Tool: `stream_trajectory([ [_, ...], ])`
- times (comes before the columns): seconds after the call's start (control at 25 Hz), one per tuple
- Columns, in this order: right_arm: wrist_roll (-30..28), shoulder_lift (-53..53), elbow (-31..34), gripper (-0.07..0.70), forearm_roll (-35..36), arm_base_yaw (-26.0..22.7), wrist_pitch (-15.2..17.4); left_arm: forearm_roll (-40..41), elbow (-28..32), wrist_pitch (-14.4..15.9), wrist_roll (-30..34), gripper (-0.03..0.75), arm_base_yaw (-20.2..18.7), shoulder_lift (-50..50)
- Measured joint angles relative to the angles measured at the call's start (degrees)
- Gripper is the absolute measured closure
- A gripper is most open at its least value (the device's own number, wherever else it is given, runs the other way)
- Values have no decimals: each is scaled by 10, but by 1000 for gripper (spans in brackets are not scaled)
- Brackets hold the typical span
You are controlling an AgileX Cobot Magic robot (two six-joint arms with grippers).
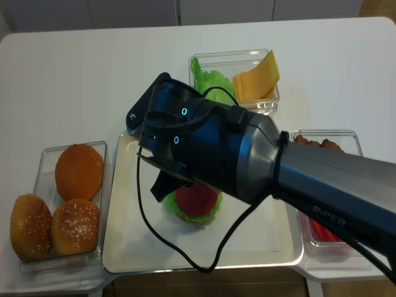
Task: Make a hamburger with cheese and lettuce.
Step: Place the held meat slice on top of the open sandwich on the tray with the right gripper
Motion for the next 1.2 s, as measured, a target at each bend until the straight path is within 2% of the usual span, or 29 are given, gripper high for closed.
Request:
stream_trajectory([
  [0.2,-1,0,0,483,1,0,0,0,0,0,0,356,0,0],
  [0.52,-4,0,0,418,2,0,-1,0,0,0,0,356,0,0],
  [1.08,-4,0,0,414,27,0,-11,0,0,0,0,356,0,0],
  [1.2,-4,0,0,379,29,0,-14,0,0,0,0,356,0,0],
])
